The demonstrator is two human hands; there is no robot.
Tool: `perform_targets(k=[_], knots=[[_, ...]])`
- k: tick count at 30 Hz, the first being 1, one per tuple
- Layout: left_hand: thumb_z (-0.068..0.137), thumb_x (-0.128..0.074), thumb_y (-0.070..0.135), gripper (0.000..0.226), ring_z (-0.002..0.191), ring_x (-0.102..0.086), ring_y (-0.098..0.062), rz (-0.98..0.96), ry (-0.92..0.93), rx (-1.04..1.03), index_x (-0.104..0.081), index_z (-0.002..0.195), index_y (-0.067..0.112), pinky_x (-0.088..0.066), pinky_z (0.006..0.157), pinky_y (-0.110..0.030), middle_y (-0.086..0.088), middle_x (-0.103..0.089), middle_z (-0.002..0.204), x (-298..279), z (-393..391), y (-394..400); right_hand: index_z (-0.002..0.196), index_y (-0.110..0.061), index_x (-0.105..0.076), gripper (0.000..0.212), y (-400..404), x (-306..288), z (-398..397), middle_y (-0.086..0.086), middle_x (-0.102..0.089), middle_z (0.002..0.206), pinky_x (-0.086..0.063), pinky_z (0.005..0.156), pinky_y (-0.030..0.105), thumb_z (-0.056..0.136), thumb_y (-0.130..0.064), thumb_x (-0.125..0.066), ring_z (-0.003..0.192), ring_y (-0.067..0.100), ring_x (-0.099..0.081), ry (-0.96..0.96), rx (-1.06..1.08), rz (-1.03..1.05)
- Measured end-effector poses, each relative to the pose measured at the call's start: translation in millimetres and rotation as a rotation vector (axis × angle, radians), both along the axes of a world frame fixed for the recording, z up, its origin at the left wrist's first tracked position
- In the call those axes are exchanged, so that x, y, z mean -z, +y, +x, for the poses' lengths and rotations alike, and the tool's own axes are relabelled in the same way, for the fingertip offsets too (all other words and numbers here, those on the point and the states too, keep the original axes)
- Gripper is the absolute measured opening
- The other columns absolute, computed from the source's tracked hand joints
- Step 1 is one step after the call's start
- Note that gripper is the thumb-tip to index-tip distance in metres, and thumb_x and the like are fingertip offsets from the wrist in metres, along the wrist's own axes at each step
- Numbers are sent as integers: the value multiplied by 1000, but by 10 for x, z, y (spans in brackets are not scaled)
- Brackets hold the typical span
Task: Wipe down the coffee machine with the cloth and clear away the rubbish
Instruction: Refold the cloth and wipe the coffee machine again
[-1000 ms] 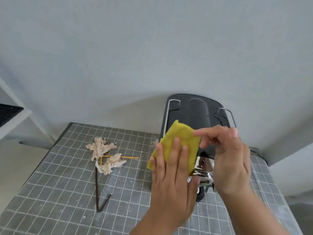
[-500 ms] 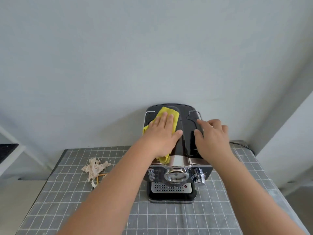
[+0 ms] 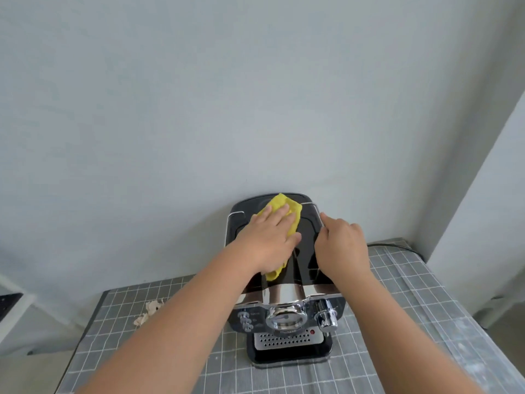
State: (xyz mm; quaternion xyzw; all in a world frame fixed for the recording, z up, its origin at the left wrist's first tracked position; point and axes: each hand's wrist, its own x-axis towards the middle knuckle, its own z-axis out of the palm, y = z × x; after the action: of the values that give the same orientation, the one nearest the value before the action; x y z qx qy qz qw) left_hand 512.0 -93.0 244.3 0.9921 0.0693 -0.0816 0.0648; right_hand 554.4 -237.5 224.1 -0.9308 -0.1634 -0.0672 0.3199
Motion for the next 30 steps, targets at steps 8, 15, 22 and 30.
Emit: perform_targets(k=[8,15,22,30], knots=[[98,-18,34,58,149,1,-23,18,48,-131,-8,154,25,0,119,-49,0,2,163,-69,575,168,123,-11,-59,38,-1,67,30,11,-61,88,-33,68,35,92,-6,-37,79,27,-37,35,32,62],[95,-21,42,62,124,-44,-36,108,-24,-493,-34,142,3,-37,96,-40,-22,-41,142,-76,406,131,132,-15,-54,45,1,81,30,11,-61,90,-33,70,35,92,-5,-36,81,26,-37,38,11,61],[99,-26,25,52,146,-15,-27,-76,-121,-166,-28,151,16,-13,116,-40,-7,-18,160,-27,479,97,136,-15,-51,46,-1,89,38,12,-63,98,-39,78,39,93,-7,-35,91,31,-44,42,1,80],[101,-25,23,57,149,9,-28,8,6,9,-6,155,16,2,118,-35,-2,3,163,-56,311,-23,136,-16,-52,45,5,113,43,12,-65,103,-41,80,41,94,-9,-36,95,33,-47,36,1,100]])
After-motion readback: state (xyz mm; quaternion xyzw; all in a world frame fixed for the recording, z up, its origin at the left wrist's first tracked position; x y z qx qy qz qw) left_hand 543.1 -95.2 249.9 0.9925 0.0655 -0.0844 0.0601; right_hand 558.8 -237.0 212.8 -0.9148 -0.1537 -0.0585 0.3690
